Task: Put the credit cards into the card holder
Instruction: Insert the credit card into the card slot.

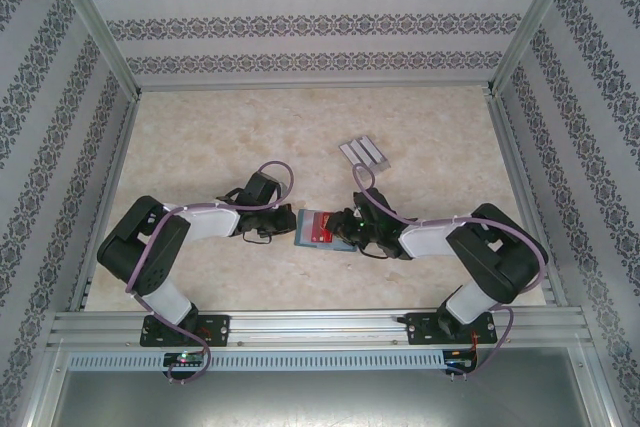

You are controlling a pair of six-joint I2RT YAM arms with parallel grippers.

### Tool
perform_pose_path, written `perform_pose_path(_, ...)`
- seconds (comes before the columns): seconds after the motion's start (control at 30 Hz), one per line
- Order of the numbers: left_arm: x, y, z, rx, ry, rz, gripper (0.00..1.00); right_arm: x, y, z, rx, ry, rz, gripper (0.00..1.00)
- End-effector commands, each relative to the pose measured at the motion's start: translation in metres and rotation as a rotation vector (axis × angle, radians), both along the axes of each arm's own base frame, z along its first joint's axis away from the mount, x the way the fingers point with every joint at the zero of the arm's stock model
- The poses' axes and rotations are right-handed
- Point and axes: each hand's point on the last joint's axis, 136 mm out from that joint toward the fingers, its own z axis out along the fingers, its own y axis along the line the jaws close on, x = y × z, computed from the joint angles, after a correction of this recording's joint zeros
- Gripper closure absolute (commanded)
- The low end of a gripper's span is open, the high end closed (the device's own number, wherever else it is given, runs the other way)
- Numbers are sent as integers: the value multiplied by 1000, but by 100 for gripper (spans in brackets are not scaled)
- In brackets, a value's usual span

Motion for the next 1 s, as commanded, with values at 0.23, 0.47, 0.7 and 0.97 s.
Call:
perform_pose_path(0.23, -12, 5, -29, 89, 91, 4, 95, -10, -16, -6, -133, 15, 20, 87)
perform_pose_path(0.47, -12, 3, -33, 88, 108, 4, 96, -7, -1, -3, -125, 1, 52, 96)
perform_pose_path(0.7, -13, 4, -34, 96, 115, 8, 97, -5, 13, -5, -127, 9, 70, 93)
perform_pose_path(0.97, -14, 5, -33, 98, 118, 10, 98, -2, 23, -2, -127, -4, 69, 80)
